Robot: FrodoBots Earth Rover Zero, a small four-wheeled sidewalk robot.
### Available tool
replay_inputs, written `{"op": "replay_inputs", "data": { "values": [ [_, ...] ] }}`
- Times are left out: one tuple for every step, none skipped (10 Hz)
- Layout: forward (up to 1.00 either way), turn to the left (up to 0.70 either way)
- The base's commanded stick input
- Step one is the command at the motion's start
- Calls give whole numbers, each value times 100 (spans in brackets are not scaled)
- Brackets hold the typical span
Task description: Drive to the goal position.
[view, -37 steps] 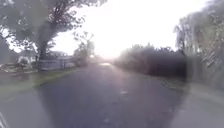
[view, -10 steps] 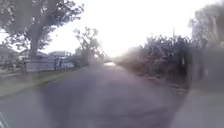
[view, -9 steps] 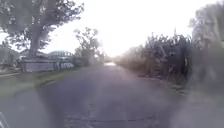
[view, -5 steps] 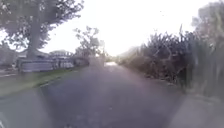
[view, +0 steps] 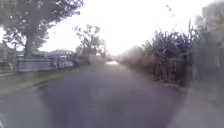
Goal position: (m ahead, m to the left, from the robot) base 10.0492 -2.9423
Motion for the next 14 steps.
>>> {"op": "replay_inputs", "data": {
  "values": [
    [100, 0],
    [100, 0],
    [100, 0],
    [100, 0],
    [100, 0],
    [100, 0],
    [100, 0],
    [100, 0],
    [100, 0],
    [100, 0],
    [100, -4],
    [100, -9],
    [100, -40],
    [100, -40]
  ]
}}
